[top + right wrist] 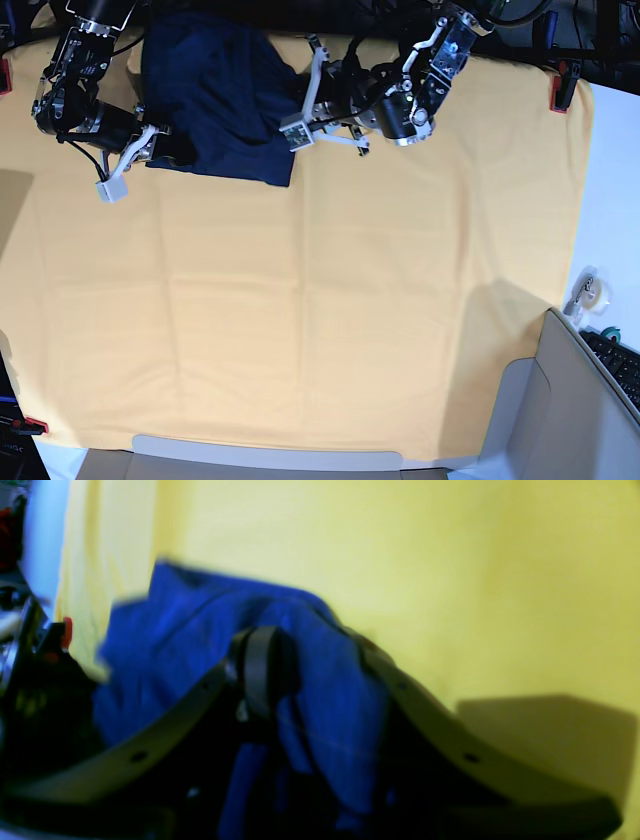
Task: Fold the T-shirt properly
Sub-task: 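Grasp the folded shirt with both grippers and lift it, then carry the folded shirt with both grippers to the cloth's center and lower it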
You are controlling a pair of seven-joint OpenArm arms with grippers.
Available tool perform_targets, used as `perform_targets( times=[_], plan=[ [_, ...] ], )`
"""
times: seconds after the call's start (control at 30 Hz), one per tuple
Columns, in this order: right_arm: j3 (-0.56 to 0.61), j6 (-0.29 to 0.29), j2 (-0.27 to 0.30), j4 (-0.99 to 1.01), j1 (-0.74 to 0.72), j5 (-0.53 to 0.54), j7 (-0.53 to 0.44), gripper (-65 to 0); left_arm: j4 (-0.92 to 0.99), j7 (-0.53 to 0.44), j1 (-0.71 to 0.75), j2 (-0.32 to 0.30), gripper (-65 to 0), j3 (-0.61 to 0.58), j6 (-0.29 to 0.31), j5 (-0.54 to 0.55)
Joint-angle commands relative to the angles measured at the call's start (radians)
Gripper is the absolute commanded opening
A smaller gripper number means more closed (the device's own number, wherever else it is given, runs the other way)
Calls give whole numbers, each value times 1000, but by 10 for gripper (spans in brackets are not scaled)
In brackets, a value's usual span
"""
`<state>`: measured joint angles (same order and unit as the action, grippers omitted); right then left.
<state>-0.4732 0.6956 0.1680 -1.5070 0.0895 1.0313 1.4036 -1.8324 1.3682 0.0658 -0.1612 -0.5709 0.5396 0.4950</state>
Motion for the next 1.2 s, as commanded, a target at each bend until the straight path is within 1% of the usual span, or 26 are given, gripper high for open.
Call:
perform_targets(
  times=[0.0,0.13,0.23,0.33,0.43,0.53,0.6,0.7,0.83,0.93,1.07,1.17],
  plan=[
    [-5,3,14,-27,-9,20,-7,-460,-14,28,-10,1,-650,21,0,-6],
    [-8,3,14,-54,10,20,-10,-460,-5,28,-45,-7,-650,50,0,-11],
    [-8,3,9,-86,36,30,-42,-460,13,28,-76,-28,-650,48,0,-11],
    [-11,3,-34,-123,54,22,-47,-460,50,28,-128,-31,-650,48,0,-11],
    [-29,3,-55,-151,71,22,-47,-460,107,28,-186,-27,-650,45,0,-11],
    [-37,3,-64,-152,94,20,-47,-460,173,28,-243,-25,-650,42,0,-11],
    [-37,3,-68,-152,106,1,-48,-460,204,28,-269,-25,-650,42,1,-11],
    [-62,3,-87,-152,148,-38,-96,-460,260,26,-317,-25,-650,42,1,-11],
    [-71,3,-98,-152,197,-59,-132,-460,336,-13,-360,-7,-650,39,1,-11],
    [-71,3,-129,-152,227,-59,-145,-460,392,-22,-393,-2,-650,-1,1,-11],
    [-71,3,-172,-152,246,-61,-143,-460,448,-82,-435,-1,-650,-91,1,-11],
    [-71,3,-190,-152,246,-61,-143,-460,498,-102,-462,30,-650,-130,1,-11]
  ],
)
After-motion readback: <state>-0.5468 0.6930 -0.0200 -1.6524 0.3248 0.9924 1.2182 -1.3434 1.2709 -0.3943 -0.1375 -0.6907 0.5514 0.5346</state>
